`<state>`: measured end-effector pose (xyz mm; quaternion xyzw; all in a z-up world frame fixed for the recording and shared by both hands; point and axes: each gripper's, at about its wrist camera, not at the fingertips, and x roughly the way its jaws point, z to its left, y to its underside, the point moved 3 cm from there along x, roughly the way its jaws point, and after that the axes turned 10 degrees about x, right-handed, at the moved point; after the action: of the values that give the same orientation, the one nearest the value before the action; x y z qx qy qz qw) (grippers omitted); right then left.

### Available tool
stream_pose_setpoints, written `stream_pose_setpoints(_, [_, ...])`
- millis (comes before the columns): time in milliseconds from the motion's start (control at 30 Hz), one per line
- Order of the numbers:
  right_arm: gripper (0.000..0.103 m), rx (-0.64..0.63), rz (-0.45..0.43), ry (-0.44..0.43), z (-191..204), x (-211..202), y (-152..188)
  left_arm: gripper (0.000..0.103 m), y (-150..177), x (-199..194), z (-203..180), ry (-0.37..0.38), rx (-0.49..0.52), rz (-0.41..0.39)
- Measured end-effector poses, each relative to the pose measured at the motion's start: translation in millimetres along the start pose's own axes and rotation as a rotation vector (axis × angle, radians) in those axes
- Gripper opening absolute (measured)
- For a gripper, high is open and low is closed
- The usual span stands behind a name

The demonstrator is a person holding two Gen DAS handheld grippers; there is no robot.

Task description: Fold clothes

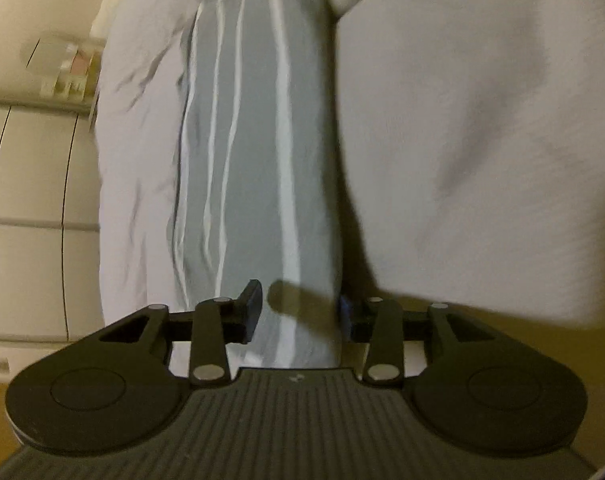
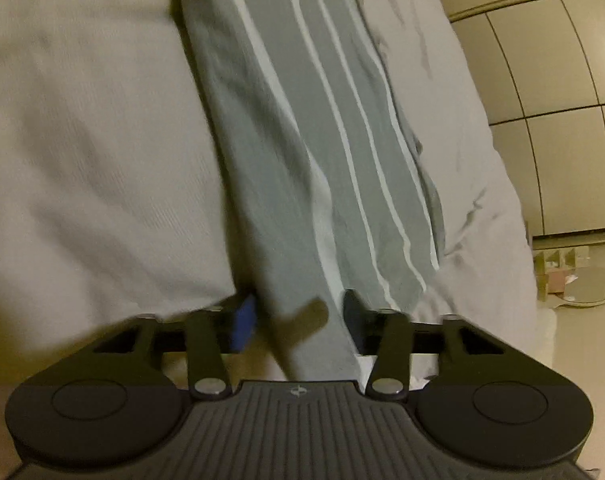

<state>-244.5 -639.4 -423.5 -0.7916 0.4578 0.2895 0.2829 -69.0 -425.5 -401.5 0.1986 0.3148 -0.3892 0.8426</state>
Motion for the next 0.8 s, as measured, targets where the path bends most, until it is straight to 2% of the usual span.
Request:
stream_pose_setpoints(33, [0.015,0.003,0.021,-0.001,-5,8,4,0.003,2,4,2,0.007,-0.018,0.021])
stream_pose_setpoints(67, [0.000,0.014,0.031,-0.012,-11,12,8,0.002,4,5,5,0.021,-0.038,0.032])
stream_pose_setpoints(200, [0.000,0.054,0.024,-0.043,-33,4,24,0.000,5,-1,19,0.074,-0.098,0.053])
stream_pose_setpoints(400, [0.000,0.131,0.023,-0.043,-55,-44,57,0.000,-9,-62,34,0.101,-0.097,0.027])
stream_pose_setpoints(633, [0.000,0.154,0.042,-0.085,-37,-106,107,0.000,-47,-149,6,0.192,-0.119,-0.024])
stream_pose_setpoints(733, [0.000,0.157,0.075,-0.095,-22,-112,121,0.000,-61,-165,-15,0.269,-0.120,-0.045])
stream_pose_setpoints(800, [0.000,0.159,0.109,-0.092,-12,-115,127,0.004,-56,-169,-24,0.305,-0.112,-0.048])
